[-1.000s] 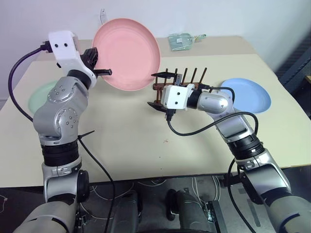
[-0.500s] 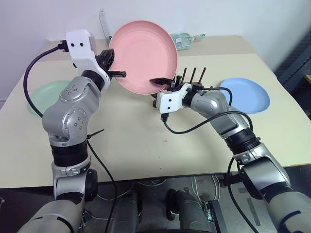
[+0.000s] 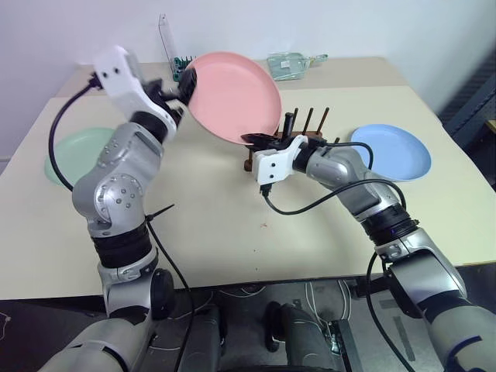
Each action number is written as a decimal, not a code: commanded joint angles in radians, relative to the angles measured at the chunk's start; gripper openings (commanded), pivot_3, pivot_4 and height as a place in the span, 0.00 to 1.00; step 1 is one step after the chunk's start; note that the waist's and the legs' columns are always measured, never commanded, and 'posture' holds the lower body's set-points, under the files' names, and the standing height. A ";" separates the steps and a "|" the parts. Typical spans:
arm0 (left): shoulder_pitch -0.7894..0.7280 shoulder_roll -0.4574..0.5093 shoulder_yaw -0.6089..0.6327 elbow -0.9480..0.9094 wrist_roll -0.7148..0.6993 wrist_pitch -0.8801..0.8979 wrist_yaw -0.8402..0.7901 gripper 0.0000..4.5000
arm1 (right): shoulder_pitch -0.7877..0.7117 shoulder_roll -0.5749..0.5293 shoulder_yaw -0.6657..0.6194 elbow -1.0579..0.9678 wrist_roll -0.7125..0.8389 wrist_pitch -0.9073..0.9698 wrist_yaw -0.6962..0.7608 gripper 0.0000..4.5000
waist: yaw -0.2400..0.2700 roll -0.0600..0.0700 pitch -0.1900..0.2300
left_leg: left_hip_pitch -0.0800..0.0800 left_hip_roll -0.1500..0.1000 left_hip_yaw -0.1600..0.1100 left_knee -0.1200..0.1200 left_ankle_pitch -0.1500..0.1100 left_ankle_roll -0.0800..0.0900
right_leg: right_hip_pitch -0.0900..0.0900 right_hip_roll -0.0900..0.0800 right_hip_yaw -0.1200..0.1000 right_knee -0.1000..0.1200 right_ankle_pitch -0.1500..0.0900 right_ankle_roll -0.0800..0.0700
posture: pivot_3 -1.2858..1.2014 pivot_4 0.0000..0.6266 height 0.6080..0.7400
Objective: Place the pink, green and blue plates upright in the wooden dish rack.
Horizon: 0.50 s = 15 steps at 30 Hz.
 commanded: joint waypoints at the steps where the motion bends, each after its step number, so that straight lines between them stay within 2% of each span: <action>1: 0.042 0.112 -0.027 0.005 0.088 -0.062 -0.039 0.89 | 0.005 -0.021 -0.172 -0.090 0.184 0.087 0.013 0.00 | 0.000 0.000 0.000 | 0.000 0.000 0.000 0.000 0.000 0.000 | 0.000 0.000 0.000 0.000 0.000 0.000 | 0.52 0.24 0.92; 5: 0.170 0.229 -0.159 0.011 0.135 -0.086 -0.213 0.89 | 0.018 0.044 -0.370 -0.232 0.560 0.419 0.092 0.00 | 0.000 0.001 0.000 | 0.001 0.000 0.001 -0.001 0.000 0.000 | 0.000 0.000 0.000 0.001 0.002 -0.003 | 0.52 0.24 0.92; 8: 0.312 0.311 -0.300 -0.014 0.168 -0.158 -0.429 0.89 | 0.005 0.087 -0.576 -0.324 0.936 0.776 0.072 0.00 | 0.002 0.001 0.000 | 0.001 0.001 0.000 0.000 0.000 0.000 | 0.001 0.000 0.000 0.001 0.002 -0.004 | 0.52 0.24 0.92; 9: 0.337 0.319 -0.318 -0.015 0.164 -0.174 -0.470 0.89 | 0.007 0.089 -0.612 -0.340 1.004 0.849 0.062 0.00 | 0.003 0.001 0.000 | 0.001 0.001 0.000 0.000 0.000 0.000 | 0.001 0.000 0.000 0.001 0.002 -0.004 | 0.52 0.24 0.92; 12: 0.439 0.355 -0.397 -0.042 0.151 -0.222 -0.634 0.89 | 0.048 0.060 -0.645 -0.351 1.059 0.970 0.040 0.00 | 0.000 0.001 0.000 | 0.001 0.001 0.000 0.000 0.000 0.000 | 0.000 -0.001 0.000 0.000 0.002 -0.004 | 0.52 0.24 0.92; 15: 0.486 0.365 -0.428 -0.063 0.138 -0.239 -0.720 0.89 | 0.064 0.050 -0.670 -0.350 1.092 1.017 0.020 0.00 | 0.000 0.003 0.001 | 0.000 0.001 0.000 -0.001 0.000 0.000 | -0.001 0.000 0.000 0.000 0.000 -0.006 | 0.52 0.24 0.92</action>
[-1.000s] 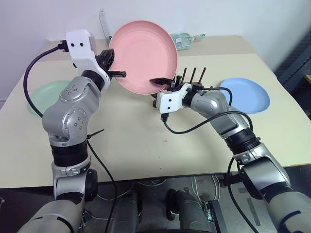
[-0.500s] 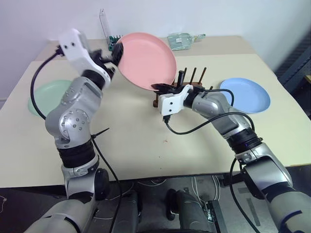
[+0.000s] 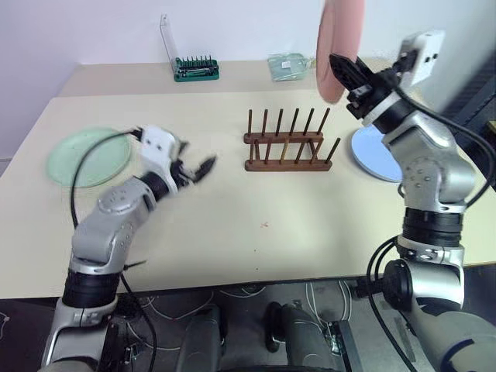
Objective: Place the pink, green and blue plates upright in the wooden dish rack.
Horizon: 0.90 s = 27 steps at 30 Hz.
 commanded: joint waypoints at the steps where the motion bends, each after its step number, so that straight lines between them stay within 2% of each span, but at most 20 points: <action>1: 0.024 0.021 -0.031 -0.074 -0.026 -0.033 -0.109 0.89 | -0.006 -0.013 -0.051 -0.023 0.074 0.065 -0.022 0.00 | -0.001 0.001 0.001 | -0.001 0.000 0.000 0.000 0.000 0.000 | -0.001 0.000 0.000 0.000 0.000 0.001 | 0.52 0.24 0.92; 10: 0.045 -0.016 -0.045 -0.085 -0.015 -0.029 -0.126 0.89 | -0.019 -0.041 -0.078 0.099 0.131 0.208 -0.047 0.00 | 0.000 0.003 0.000 | -0.001 0.000 0.000 0.000 0.000 0.000 | -0.001 0.000 0.000 0.000 0.000 0.004 | 0.52 0.24 0.92; 16: 0.059 -0.020 -0.051 -0.094 -0.002 -0.028 -0.121 0.89 | -0.033 -0.045 -0.078 0.179 0.116 0.216 -0.069 0.00 | 0.000 0.003 0.000 | -0.001 0.000 0.000 0.000 0.000 0.000 | -0.001 0.001 0.000 0.000 0.000 0.004 | 0.52 0.24 0.92; 17: 0.061 -0.021 -0.050 -0.098 -0.001 -0.026 -0.120 0.91 | -0.034 -0.046 -0.079 0.186 0.117 0.211 -0.064 0.17 | 0.000 0.003 0.000 | -0.001 0.000 0.000 0.000 0.000 0.000 | -0.001 0.001 0.000 0.000 0.000 0.004 | 0.52 0.24 0.92; 19: 0.064 -0.024 -0.047 -0.101 0.000 -0.023 -0.117 0.91 | -0.037 -0.047 -0.078 0.191 0.112 0.188 -0.054 0.35 | 0.000 0.003 0.000 | -0.001 0.000 0.000 0.000 0.000 0.000 | -0.001 0.001 0.000 0.000 0.000 0.005 | 0.52 0.24 0.92; 24: 0.066 -0.028 -0.040 -0.104 -0.001 -0.017 -0.103 0.91 | -0.035 -0.073 -0.025 0.166 0.023 0.050 -0.020 0.92 | 0.001 0.003 0.000 | -0.001 0.000 -0.001 0.000 0.000 0.000 | -0.001 0.001 0.000 0.000 0.000 0.005 | 0.52 0.24 0.92; 27: 0.063 -0.030 -0.036 -0.096 0.000 -0.018 -0.096 0.91 | -0.048 -0.089 -0.018 0.180 -0.028 -0.031 -0.027 0.92 | 0.000 0.003 0.000 | -0.001 0.000 -0.001 0.000 0.000 0.000 | -0.001 0.001 0.000 0.000 0.000 0.005 | 0.52 0.24 0.92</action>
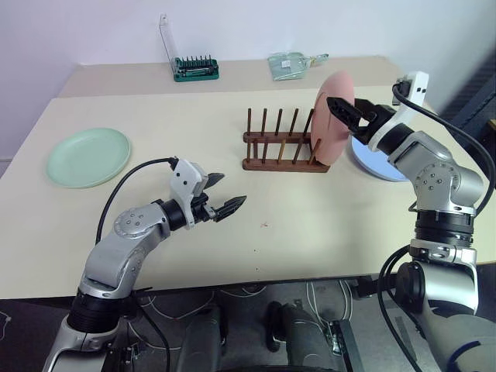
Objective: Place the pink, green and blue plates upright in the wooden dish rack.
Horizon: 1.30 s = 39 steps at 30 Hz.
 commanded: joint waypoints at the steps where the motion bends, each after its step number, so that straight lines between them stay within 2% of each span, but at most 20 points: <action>1: -0.007 -0.006 0.024 -0.026 -0.005 0.000 0.010 0.91 | -0.046 -0.032 -0.010 -0.020 -0.045 -0.099 0.000 0.92 | -0.001 0.000 0.000 | 0.000 0.000 0.000 0.000 0.000 0.000 | 0.000 0.000 0.000 0.000 0.000 0.000 | 0.52 0.24 0.92; 2: -0.007 -0.008 0.029 -0.022 -0.009 0.002 0.010 0.91 | -0.051 -0.042 -0.012 -0.016 -0.059 -0.125 0.000 0.92 | -0.001 0.000 0.000 | 0.000 0.000 0.000 0.000 0.000 0.000 | 0.000 0.000 0.000 0.000 0.000 0.000 | 0.52 0.24 0.92; 3: -0.010 -0.014 0.041 -0.015 -0.015 0.004 0.019 0.95 | -0.058 -0.056 -0.010 -0.016 -0.081 -0.157 0.001 0.93 | -0.001 0.000 0.000 | 0.000 0.000 0.000 0.000 0.000 0.000 | 0.000 0.000 0.000 0.000 0.000 0.000 | 0.52 0.24 0.92; 8: -0.049 -0.087 0.163 0.042 -0.034 0.003 0.143 0.95 | -0.079 -0.122 0.059 -0.061 -0.187 -0.318 0.066 0.93 | 0.000 0.000 0.000 | 0.000 0.000 0.000 0.000 0.000 0.000 | 0.000 0.000 0.000 0.000 0.000 0.000 | 0.52 0.24 0.92; 12: -0.126 -0.133 0.333 0.150 0.015 0.015 0.394 0.95 | -0.058 -0.165 0.181 -0.230 -0.179 -0.327 0.252 0.93 | -0.008 0.000 0.000 | 0.000 0.001 -0.002 0.000 0.000 0.000 | 0.000 0.001 0.000 0.000 0.000 0.000 | 0.52 0.24 0.92; 15: -0.203 -0.158 0.538 0.225 0.018 0.035 0.650 0.95 | -0.016 -0.159 0.303 -0.394 -0.149 -0.269 0.359 0.93 | -0.009 -0.001 0.000 | 0.000 0.001 -0.002 0.000 0.000 0.000 | 0.000 0.002 0.000 0.000 0.000 0.000 | 0.52 0.24 0.92; 20: -0.246 -0.141 0.782 0.283 0.033 0.056 0.929 0.95 | 0.048 -0.093 0.468 -0.449 -0.238 -0.309 0.382 0.93 | -0.003 -0.003 -0.001 | 0.000 0.001 -0.003 0.000 0.000 0.000 | 0.001 0.000 0.000 0.000 0.000 0.001 | 0.52 0.24 0.92; 26: -0.206 -0.088 0.848 0.333 0.024 0.165 0.976 0.95 | 0.080 -0.022 0.514 -0.427 -0.265 -0.340 0.388 0.93 | 0.014 -0.004 -0.001 | -0.001 0.000 -0.003 0.002 0.000 0.000 | 0.002 -0.001 -0.003 0.000 0.000 0.000 | 0.52 0.24 0.92; 29: -0.218 -0.067 0.849 0.375 -0.014 0.217 0.930 0.95 | 0.091 -0.017 0.520 -0.409 -0.280 -0.352 0.398 0.93 | 0.025 -0.006 -0.001 | 0.000 0.000 -0.003 0.002 0.000 0.000 | 0.002 -0.001 -0.003 0.000 0.000 0.000 | 0.52 0.24 0.92; 39: -0.348 -0.042 0.842 0.630 -0.070 0.256 0.866 0.95 | 0.121 -0.004 0.516 -0.415 -0.313 -0.357 0.394 0.93 | 0.024 -0.006 -0.001 | 0.000 0.000 -0.002 0.002 0.000 0.000 | 0.002 0.000 -0.003 0.000 0.000 0.000 | 0.52 0.24 0.92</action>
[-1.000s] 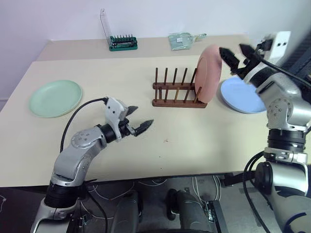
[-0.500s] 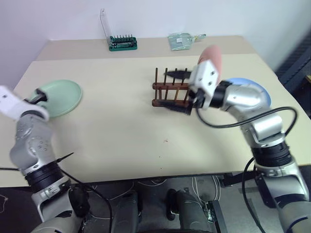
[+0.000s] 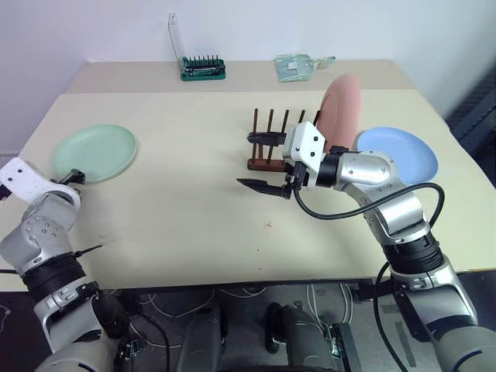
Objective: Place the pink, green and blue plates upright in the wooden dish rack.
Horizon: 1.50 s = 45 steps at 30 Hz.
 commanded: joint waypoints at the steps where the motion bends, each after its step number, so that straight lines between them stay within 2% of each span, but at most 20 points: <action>1: -0.050 0.014 0.022 0.064 -0.029 -0.020 -0.004 0.95 | 0.009 0.008 -0.016 -0.034 -0.005 -0.014 -0.008 0.93 | -0.001 0.000 0.000 | 0.000 0.000 0.000 0.000 0.000 0.000 | 0.000 0.000 0.000 0.000 0.000 0.000 | 0.52 0.24 0.92; 4: -0.076 -0.001 0.043 0.103 -0.046 -0.046 0.016 0.76 | 0.020 0.007 -0.026 -0.050 -0.009 -0.007 -0.019 0.93 | -0.001 0.000 0.000 | 0.000 0.000 0.000 0.000 0.000 0.000 | 0.000 0.000 0.000 0.000 0.000 0.000 | 0.52 0.24 0.92; 9: -0.079 -0.019 0.053 0.096 -0.068 -0.070 0.034 0.19 | 0.030 0.001 -0.033 -0.055 -0.016 -0.009 -0.028 0.93 | -0.001 0.000 0.000 | 0.000 0.000 0.000 0.000 0.000 0.000 | 0.000 0.000 0.000 0.000 0.000 0.000 | 0.52 0.24 0.92; 11: -0.073 -0.020 0.040 0.082 -0.073 -0.069 0.031 0.01 | 0.032 0.001 -0.033 -0.054 -0.019 -0.011 -0.028 0.93 | 0.000 0.000 0.000 | 0.000 0.000 0.000 0.000 0.000 0.000 | 0.000 0.000 0.000 0.000 0.000 0.000 | 0.52 0.24 0.92; 17: -0.062 -0.030 -0.125 -0.137 -0.068 -0.085 -0.062 0.01 | -0.018 0.012 -0.015 0.007 -0.074 -0.042 -0.040 0.93 | 0.001 -0.001 0.000 | 0.000 0.000 0.000 0.000 0.000 0.000 | 0.000 0.000 0.000 0.000 0.000 0.000 | 0.52 0.24 0.92; 18: -0.070 -0.039 -0.165 -0.194 -0.073 -0.074 -0.072 0.00 | -0.036 0.008 -0.001 0.035 -0.114 -0.071 -0.048 0.97 | 0.001 -0.001 0.000 | 0.000 0.000 0.000 0.000 0.000 0.000 | 0.000 0.000 0.000 0.000 0.001 -0.002 | 0.52 0.24 0.92; 20: -0.078 -0.052 -0.208 -0.255 -0.077 -0.063 -0.079 0.00 | -0.055 0.003 0.014 0.072 -0.163 -0.116 -0.052 0.97 | 0.003 -0.001 0.000 | 0.000 0.000 0.000 0.000 0.000 0.000 | 0.000 -0.001 0.000 0.000 0.001 -0.002 | 0.52 0.24 0.92; 23: -0.158 -0.128 -0.283 -0.375 -0.121 0.017 -0.032 0.00 | -0.111 0.029 0.057 0.172 -0.303 -0.296 -0.135 0.97 | 0.001 -0.001 0.000 | 0.000 0.000 0.000 0.000 0.000 0.000 | 0.001 -0.001 0.000 -0.001 0.001 -0.001 | 0.52 0.24 0.92; 27: -0.262 -0.225 -0.343 -0.445 -0.157 0.109 0.032 0.00 | -0.195 0.054 0.101 0.321 -0.447 -0.463 -0.228 0.97 | -0.002 -0.001 0.001 | 0.000 -0.001 0.001 0.000 0.001 0.000 | 0.000 0.000 0.001 -0.001 0.001 0.000 | 0.52 0.24 0.92; 32: -0.329 -0.291 -0.366 -0.471 -0.175 0.168 0.083 0.00 | -0.261 0.060 0.124 0.457 -0.527 -0.579 -0.267 0.97 | -0.019 -0.001 0.001 | 0.000 -0.001 0.001 -0.001 0.001 -0.001 | 0.000 0.001 0.001 -0.001 0.001 -0.001 | 0.52 0.24 0.92; 37: -0.356 -0.337 -0.375 -0.500 -0.200 0.223 0.102 0.00 | -0.322 0.042 0.156 0.601 -0.693 -0.683 -0.404 0.97 | -0.025 -0.001 0.001 | 0.000 -0.001 0.001 -0.001 0.001 -0.001 | 0.000 0.001 0.001 0.000 0.001 0.000 | 0.52 0.24 0.92; 40: -0.366 -0.356 -0.362 -0.506 -0.219 0.242 0.111 0.00 | -0.326 0.039 0.158 0.635 -0.727 -0.712 -0.433 0.78 | -0.025 -0.002 0.001 | 0.000 -0.001 0.001 -0.001 0.001 -0.001 | 0.000 0.001 0.001 -0.001 0.001 0.000 | 0.52 0.24 0.92; 42: -0.367 -0.359 -0.359 -0.504 -0.225 0.252 0.112 0.00 | -0.324 0.039 0.153 0.642 -0.742 -0.722 -0.448 0.57 | -0.025 -0.002 0.001 | 0.000 -0.001 0.001 -0.001 0.001 -0.001 | 0.000 0.001 0.001 -0.001 0.001 0.000 | 0.52 0.24 0.92; 45: -0.359 -0.356 -0.359 -0.498 -0.215 0.259 0.108 0.00 | -0.318 0.037 0.146 0.639 -0.757 -0.730 -0.465 0.18 | -0.025 -0.002 0.001 | 0.000 -0.001 0.001 -0.001 0.001 -0.001 | 0.000 0.001 0.001 -0.001 0.001 0.000 | 0.52 0.24 0.92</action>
